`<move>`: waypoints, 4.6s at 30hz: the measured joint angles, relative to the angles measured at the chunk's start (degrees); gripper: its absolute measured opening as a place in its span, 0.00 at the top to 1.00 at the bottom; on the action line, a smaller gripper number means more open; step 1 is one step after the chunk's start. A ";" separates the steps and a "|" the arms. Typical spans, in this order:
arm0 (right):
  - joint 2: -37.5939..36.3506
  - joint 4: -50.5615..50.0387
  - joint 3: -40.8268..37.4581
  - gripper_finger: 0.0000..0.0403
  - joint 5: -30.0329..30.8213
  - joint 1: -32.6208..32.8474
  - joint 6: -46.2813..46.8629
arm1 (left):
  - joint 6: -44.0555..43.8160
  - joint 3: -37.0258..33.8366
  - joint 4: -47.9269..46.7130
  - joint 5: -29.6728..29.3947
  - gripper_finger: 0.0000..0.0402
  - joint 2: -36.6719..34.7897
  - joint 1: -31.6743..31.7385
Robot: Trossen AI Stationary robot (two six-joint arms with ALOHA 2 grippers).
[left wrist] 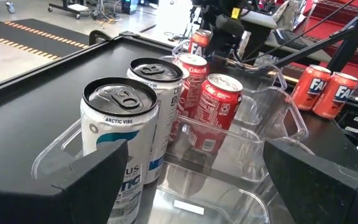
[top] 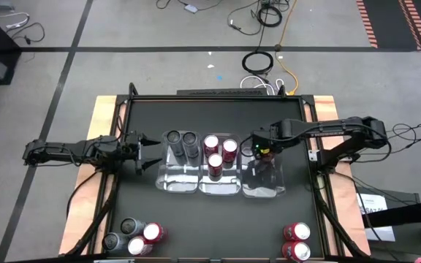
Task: Sort soda cans
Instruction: Put the red soda can into the right transparent bin
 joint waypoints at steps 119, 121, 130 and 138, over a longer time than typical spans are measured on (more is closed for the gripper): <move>7.67 -1.59 12.80 0.15 -17.40 59.19 68.79 | 0.00 0.00 0.00 0.01 0.05 -0.01 -0.01; 7.67 1.81 11.61 0.15 -17.59 59.21 68.67 | 0.00 0.00 -0.01 0.02 0.05 -0.02 -0.02; 7.61 13.27 4.02 0.15 -21.91 59.45 69.20 | -0.01 0.00 0.00 0.01 0.05 0.00 -0.01; 7.61 17.20 1.66 0.18 -22.53 59.45 69.00 | -0.01 0.00 0.00 0.01 0.05 -0.01 -0.01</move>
